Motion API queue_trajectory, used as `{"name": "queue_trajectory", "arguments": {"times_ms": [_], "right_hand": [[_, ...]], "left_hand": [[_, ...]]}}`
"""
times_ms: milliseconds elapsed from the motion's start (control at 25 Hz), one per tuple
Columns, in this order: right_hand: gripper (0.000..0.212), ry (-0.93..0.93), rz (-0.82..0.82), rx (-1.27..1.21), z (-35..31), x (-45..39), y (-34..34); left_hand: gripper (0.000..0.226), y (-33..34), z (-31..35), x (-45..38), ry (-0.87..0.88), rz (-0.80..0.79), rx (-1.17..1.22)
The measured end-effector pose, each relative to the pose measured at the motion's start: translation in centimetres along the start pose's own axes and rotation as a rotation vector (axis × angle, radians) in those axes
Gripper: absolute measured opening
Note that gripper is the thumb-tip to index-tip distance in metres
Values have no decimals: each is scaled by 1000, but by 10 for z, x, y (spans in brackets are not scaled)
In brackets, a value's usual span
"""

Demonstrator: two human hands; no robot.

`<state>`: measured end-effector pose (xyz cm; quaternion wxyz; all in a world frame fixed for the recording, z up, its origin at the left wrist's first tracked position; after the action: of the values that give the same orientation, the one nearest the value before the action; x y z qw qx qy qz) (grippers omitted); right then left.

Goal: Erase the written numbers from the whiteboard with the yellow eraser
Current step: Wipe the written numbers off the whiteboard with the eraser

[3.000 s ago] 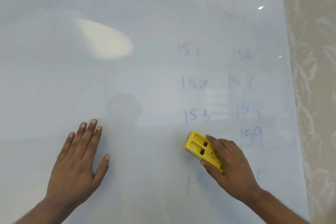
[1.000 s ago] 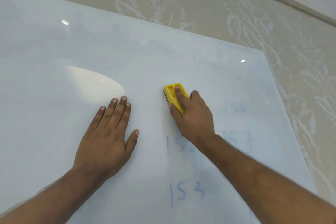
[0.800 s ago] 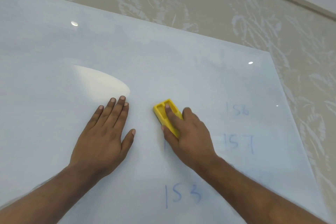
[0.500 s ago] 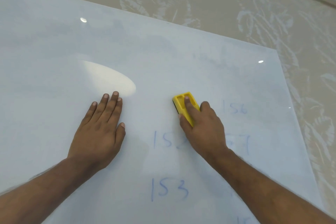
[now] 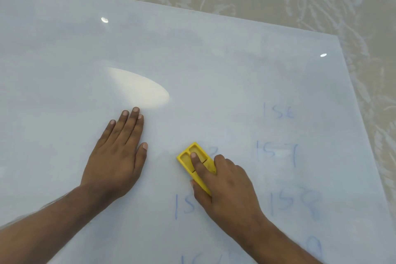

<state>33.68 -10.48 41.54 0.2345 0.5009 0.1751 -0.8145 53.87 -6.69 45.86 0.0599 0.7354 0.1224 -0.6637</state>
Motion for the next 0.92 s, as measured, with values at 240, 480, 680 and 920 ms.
{"name": "queue_trajectory", "arguments": {"times_ms": [240, 480, 680, 920], "right_hand": [[50, 254, 77, -70, 34, -25, -7], [51, 121, 74, -80, -12, -6, 6], [51, 0, 37, 18, 7, 41, 1], [51, 400, 73, -39, 61, 4, -9]], "left_hand": [[61, 2, -1, 5, -32, 29, 18], [61, 1, -2, 6, -35, 40, 36], [61, 0, -2, 6, -37, 37, 27], [61, 2, -1, 8, -41, 38, 27]]}}
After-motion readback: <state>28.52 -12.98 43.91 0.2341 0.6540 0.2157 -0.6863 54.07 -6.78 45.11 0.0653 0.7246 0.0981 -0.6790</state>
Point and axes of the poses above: each hand's wrist, its own x-axis away from the middle knuckle, its own y-axis out of the palm, z = x × y, the point moved 9 cm from there along -x, towards the middle knuckle, and after that the axes turned 3 degrees about -y, right-handed, at the moved point
